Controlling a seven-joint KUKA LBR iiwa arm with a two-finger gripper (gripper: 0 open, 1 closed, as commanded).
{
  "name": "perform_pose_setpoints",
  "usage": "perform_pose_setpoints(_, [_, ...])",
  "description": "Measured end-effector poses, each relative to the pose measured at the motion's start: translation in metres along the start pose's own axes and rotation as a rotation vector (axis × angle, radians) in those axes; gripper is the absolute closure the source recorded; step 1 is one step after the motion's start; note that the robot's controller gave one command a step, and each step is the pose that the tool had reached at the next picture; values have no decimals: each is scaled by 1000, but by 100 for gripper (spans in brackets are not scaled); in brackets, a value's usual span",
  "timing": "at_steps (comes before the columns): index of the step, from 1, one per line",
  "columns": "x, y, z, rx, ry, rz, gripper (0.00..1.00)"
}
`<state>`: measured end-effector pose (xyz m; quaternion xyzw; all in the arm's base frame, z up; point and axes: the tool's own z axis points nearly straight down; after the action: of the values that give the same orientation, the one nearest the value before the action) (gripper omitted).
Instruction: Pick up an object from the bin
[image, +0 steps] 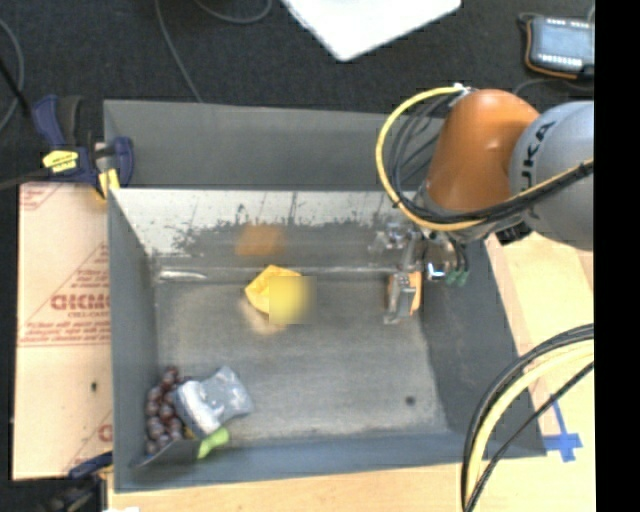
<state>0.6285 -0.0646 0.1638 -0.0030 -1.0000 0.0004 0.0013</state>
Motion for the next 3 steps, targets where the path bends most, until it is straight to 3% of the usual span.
perform_pose_setpoints(1, [-1, 0, -5, 1, -7, -1, 0])
perform_pose_setpoints(2, [-6, 46, 12, 2, -7, -44, 0])
perform_pose_setpoints(3, [-8, 62, 17, 1, -6, -58, 0])
